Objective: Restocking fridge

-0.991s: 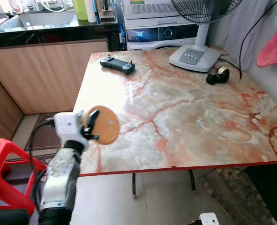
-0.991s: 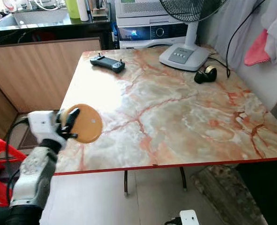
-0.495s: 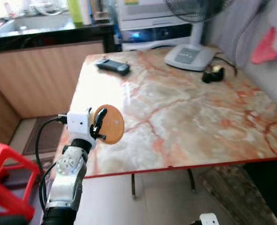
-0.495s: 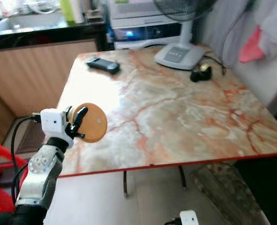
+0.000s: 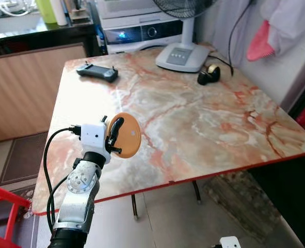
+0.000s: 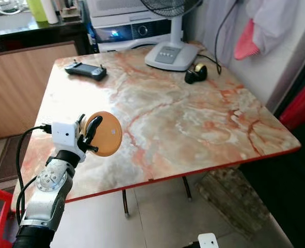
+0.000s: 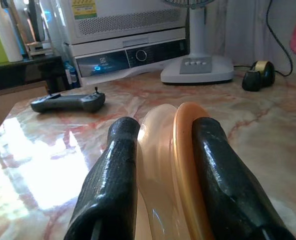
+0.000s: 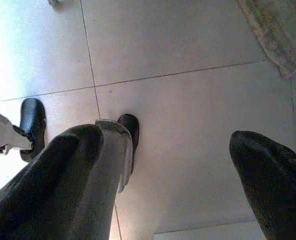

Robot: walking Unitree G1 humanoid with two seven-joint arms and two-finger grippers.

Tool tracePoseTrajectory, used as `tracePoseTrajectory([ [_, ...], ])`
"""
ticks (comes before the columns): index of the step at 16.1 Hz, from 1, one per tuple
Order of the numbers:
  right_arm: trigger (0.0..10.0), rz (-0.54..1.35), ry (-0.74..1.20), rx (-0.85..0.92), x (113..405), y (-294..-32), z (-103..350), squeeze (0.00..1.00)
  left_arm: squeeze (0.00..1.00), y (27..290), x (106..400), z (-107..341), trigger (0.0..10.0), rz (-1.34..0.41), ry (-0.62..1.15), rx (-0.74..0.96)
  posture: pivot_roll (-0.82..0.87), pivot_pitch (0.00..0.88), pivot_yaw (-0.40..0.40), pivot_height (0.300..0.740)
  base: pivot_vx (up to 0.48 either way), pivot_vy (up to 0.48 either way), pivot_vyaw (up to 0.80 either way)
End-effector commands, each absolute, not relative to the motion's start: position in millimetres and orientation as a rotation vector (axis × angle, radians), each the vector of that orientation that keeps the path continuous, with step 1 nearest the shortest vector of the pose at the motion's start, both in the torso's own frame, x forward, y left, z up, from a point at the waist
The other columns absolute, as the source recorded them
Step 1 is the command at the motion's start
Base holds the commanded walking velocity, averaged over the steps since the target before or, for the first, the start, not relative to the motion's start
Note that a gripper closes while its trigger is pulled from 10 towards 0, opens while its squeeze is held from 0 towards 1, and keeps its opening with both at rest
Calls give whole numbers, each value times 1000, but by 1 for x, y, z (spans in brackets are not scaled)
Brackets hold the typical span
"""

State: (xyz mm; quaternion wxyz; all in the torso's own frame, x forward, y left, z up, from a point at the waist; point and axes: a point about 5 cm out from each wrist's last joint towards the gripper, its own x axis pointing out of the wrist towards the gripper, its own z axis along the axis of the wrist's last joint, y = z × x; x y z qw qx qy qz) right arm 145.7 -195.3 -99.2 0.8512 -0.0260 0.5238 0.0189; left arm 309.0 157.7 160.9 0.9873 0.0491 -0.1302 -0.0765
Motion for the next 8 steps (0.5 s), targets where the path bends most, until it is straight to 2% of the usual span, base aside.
tracePoseTrajectory([
  [1, 10000, 45, 1109, -50, 144, -194, -100, 0, 0, 160, 308, 165, 10000, -154, -283, 123, -3, 0, 45, 740, 0, 0, -800],
  [8, 10000, 38, 1106, -46, 145, -195, -100, 0, 0, 158, 308, 165, 10000, -176, -290, 155, 1, 0, 39, 740, 0, 0, -800],
])
